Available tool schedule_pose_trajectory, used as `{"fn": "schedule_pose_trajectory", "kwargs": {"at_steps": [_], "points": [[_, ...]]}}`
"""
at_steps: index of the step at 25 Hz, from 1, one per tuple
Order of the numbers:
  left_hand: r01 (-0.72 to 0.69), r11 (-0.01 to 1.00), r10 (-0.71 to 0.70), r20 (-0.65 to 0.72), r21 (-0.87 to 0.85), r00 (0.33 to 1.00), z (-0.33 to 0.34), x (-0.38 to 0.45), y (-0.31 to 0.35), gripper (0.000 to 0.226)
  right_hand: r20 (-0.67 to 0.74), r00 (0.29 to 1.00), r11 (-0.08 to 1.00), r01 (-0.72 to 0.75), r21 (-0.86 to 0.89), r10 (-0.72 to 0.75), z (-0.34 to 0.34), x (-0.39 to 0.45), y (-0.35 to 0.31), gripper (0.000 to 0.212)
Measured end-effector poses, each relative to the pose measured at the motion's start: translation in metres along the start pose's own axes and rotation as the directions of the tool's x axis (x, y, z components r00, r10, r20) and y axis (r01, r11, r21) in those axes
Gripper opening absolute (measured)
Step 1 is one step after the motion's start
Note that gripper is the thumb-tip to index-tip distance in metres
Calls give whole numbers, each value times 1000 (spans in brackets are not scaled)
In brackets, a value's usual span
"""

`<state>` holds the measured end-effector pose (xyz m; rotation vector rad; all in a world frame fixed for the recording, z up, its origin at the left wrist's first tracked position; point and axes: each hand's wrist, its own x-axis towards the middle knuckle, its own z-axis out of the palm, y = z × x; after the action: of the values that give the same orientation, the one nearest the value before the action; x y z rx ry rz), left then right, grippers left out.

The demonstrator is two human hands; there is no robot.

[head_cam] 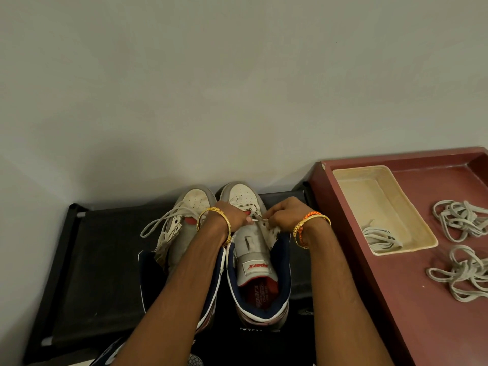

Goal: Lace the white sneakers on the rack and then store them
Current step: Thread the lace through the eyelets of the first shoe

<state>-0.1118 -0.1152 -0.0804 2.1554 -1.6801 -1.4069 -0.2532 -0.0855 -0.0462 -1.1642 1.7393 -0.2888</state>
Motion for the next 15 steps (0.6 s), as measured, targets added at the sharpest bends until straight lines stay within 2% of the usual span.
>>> {"fn": "schedule_pose_trajectory", "kwargs": {"at_steps": [1, 2, 5, 6, 8, 10, 12, 15], "points": [[-58, 996, 61, -27, 72, 998, 2, 2, -2, 46, 13, 1000, 1000, -3, 12, 3, -1, -1, 0, 25], [-58, 997, 60, -28, 51, 998, 4, 4, -4, 48, 20, 1000, 1000, -6, 29, 5, -1, -1, -1, 26], [-67, 987, 58, -66, -145, 996, 8, 5, -11, 46, 36, 999, 997, -16, 69, 14, -1, 0, 0, 26], [-110, 991, 108, -31, -79, 994, 9, 2, -10, 46, 44, 999, 997, -28, 73, 24, -1, 0, 1, 24], [-107, 992, 102, -67, -70, 993, 11, 3, -12, 41, 58, 996, 993, -69, 99, 63, 0, 1, 2, 18], [-110, 988, 105, -54, -107, 993, 12, 1, -10, 30, 67, 992, 973, -120, 200, 108, 1, 4, 5, 10], [-142, 980, 135, -62, -142, 989, 10, -4, -7, 22, 70, 991, 940, -134, 314, 118, 4, 7, 6, 11], [-168, 973, 159, -67, -158, 985, 8, -9, -6, 19, 38, 995, 964, -95, 249, 89, 10, 10, 6, 16]]}}
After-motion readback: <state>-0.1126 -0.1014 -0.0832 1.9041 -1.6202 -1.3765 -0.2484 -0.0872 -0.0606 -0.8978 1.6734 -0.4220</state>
